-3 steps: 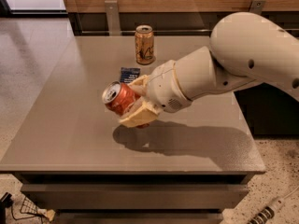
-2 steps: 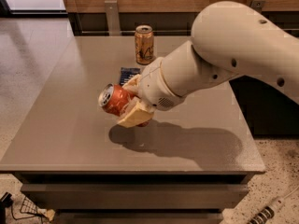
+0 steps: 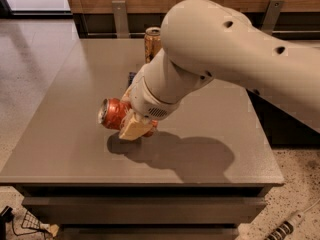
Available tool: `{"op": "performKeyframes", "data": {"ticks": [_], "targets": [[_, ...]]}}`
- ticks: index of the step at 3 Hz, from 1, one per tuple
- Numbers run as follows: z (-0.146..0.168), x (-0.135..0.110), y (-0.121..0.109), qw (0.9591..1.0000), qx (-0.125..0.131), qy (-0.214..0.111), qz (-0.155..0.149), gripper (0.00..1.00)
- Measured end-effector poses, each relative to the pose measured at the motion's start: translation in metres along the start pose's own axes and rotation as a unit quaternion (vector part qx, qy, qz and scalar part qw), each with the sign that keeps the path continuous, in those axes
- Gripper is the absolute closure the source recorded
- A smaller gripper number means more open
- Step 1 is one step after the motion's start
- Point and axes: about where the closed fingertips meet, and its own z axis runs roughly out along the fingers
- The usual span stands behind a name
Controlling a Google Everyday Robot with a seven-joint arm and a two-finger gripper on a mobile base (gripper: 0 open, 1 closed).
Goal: Knock coke can over
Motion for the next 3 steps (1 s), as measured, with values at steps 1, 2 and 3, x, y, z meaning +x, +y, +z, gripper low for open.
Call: {"op": "performKeyframes", "data": {"ticks": [1, 2, 3], "targets": [[0.018, 0.003, 0.004, 0.9993, -0.012, 0.035, -0.013, 1.00], [0.033, 0.014, 0.009, 0.9969, -0.023, 0.074, -0.014, 1.00], [0.050, 0.018, 0.012, 0.9944, -0.039, 0.097, -0.016, 1.00]]}}
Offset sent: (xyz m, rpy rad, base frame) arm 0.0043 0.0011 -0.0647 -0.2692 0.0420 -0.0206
